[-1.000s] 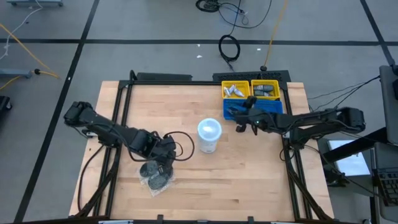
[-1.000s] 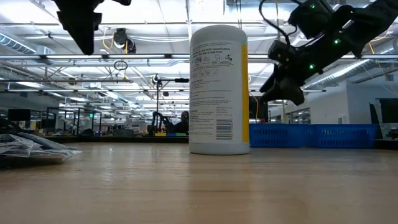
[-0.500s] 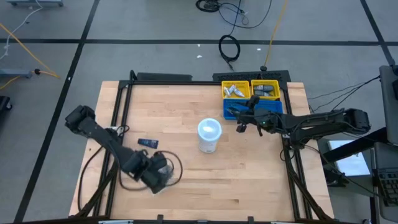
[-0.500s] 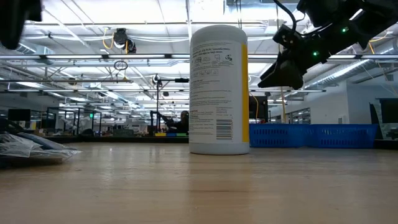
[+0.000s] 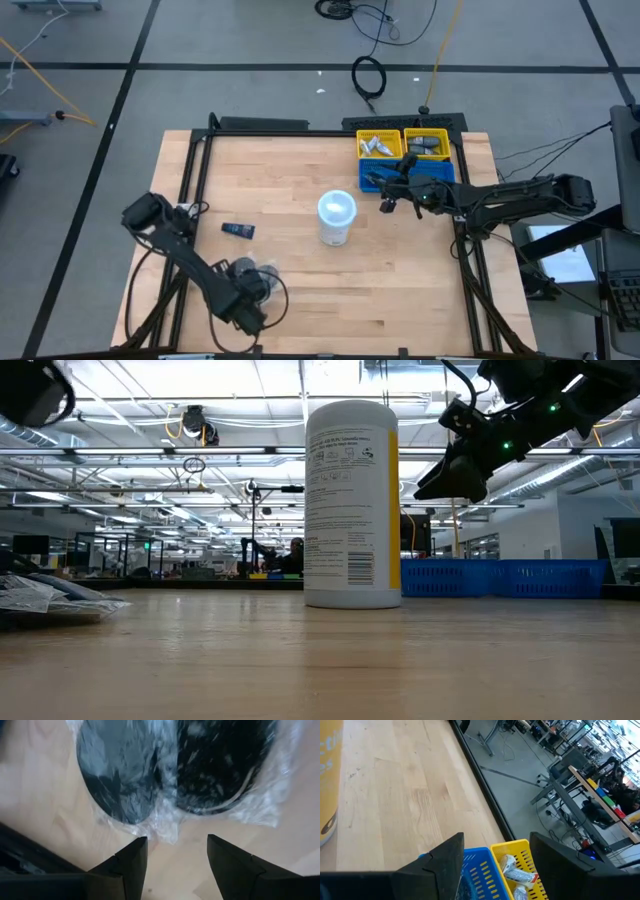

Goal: Pick & Place Travel size toiletries
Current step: Put the black hair brush into the left blue bin

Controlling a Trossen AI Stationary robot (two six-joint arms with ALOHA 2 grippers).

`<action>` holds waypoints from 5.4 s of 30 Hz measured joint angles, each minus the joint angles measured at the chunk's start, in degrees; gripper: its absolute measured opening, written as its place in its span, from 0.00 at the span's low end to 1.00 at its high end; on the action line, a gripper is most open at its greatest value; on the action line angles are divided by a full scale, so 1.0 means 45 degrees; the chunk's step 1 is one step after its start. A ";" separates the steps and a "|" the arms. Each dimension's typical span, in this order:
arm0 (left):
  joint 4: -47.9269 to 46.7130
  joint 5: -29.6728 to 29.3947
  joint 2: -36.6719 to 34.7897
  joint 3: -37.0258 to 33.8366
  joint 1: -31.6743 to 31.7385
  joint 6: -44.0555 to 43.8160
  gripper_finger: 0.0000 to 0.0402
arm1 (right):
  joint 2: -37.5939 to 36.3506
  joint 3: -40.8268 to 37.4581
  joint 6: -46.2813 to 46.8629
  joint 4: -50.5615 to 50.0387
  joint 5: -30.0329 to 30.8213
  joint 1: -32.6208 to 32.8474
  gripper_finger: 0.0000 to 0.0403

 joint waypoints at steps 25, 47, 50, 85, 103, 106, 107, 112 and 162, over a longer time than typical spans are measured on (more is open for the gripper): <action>0.0329 0.0961 0.1491 -0.1493 0.0031 0.0792 0.38 | 0.0000 0.0000 0.0002 0.0005 -0.0010 0.0000 0.53; -0.2088 -0.0793 -0.0375 -0.0685 0.0257 0.0292 0.00 | 0.0005 0.0000 0.0330 0.0003 -0.0010 0.0000 0.52; -0.2617 -0.2069 -0.1012 -0.0144 0.0257 -0.0413 0.00 | 0.0005 0.0000 0.0330 0.0003 -0.0010 0.0000 0.52; -0.1966 -1.5369 -0.5035 0.0964 0.0525 0.0832 0.00 | 0.0000 0.0000 0.0340 0.2991 -0.1379 0.0162 0.50; 0.7986 -1.7863 -0.5650 0.0967 0.2289 1.3490 0.00 | -0.0005 0.0000 0.2583 0.7018 -0.5277 0.1919 0.50; 0.9612 -1.6852 -0.5650 0.0967 0.2749 1.5436 0.00 | -0.0005 0.0000 0.3256 0.7247 -0.6019 0.1913 0.50; 1.0250 -1.6348 -0.5650 0.0967 0.2899 1.6234 0.00 | 0.0005 0.0000 0.3376 0.7252 -0.6079 0.1904 0.50; 1.3341 -1.3449 -0.5645 0.0967 0.3592 1.9303 0.00 | 0.0117 0.0000 0.4040 0.7422 -0.6239 0.1889 0.50; 1.8069 -0.6734 -0.3367 0.0962 0.6232 2.3042 0.00 | 0.2963 0.0010 0.7646 1.1652 -1.1384 0.1823 0.12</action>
